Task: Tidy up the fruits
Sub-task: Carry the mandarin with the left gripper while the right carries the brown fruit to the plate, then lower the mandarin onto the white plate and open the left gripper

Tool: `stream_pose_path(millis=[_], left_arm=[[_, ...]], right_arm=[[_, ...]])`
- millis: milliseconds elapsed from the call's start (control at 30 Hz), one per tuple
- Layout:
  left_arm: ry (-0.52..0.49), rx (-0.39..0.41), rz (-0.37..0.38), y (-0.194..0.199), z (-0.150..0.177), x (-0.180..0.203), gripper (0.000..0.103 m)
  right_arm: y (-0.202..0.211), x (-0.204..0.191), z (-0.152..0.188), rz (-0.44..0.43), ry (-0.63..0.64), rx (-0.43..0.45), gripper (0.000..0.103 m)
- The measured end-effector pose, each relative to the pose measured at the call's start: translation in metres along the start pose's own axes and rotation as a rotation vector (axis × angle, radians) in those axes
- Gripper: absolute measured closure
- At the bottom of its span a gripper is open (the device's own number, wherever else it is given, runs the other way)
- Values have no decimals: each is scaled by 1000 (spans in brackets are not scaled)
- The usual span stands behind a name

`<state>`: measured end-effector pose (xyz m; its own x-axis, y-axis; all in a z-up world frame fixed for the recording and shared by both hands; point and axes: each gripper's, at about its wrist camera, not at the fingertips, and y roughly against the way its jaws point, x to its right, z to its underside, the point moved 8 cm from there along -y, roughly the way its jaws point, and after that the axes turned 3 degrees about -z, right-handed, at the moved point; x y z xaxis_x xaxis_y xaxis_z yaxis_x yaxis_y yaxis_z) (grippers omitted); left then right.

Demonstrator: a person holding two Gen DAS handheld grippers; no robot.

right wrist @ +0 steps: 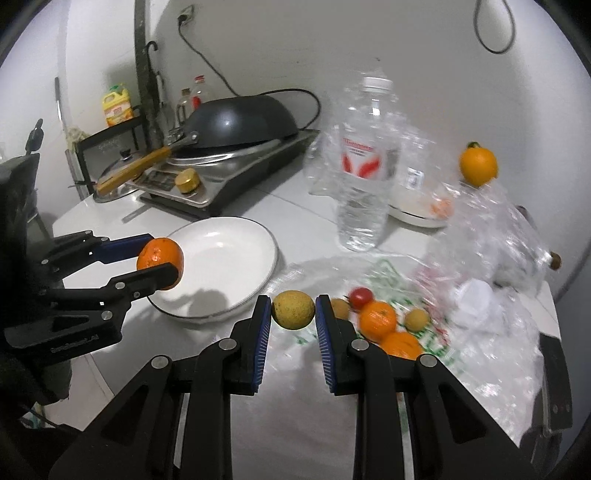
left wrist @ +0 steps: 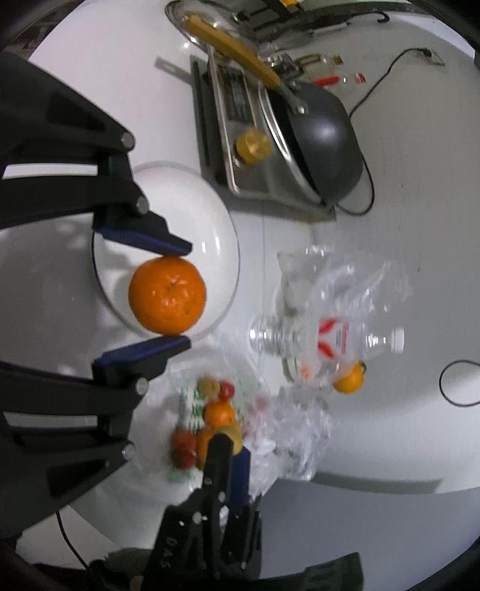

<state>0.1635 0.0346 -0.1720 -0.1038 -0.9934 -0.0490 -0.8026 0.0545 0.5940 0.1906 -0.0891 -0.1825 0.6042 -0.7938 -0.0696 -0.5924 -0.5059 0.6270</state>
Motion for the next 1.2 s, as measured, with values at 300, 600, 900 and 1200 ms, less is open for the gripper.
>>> stream_pose_path(millis=[300,600,900,1200], left_arm=[[0,-7,-59,-15,13,-44,57],[16,-43,-70,-41,23,-70,57],[4,-89,-56,-64,28,-76,57],[40,-100,-15,-74,27,-78,53]], right_arm=[[-29,-37,-21,-30,37,-17,76],[-60,-63,-36,-56,77,-43,76],[-85,-65,-41,-58,63,-65,76],[-106,-71,-49,-60,72,-94,76]])
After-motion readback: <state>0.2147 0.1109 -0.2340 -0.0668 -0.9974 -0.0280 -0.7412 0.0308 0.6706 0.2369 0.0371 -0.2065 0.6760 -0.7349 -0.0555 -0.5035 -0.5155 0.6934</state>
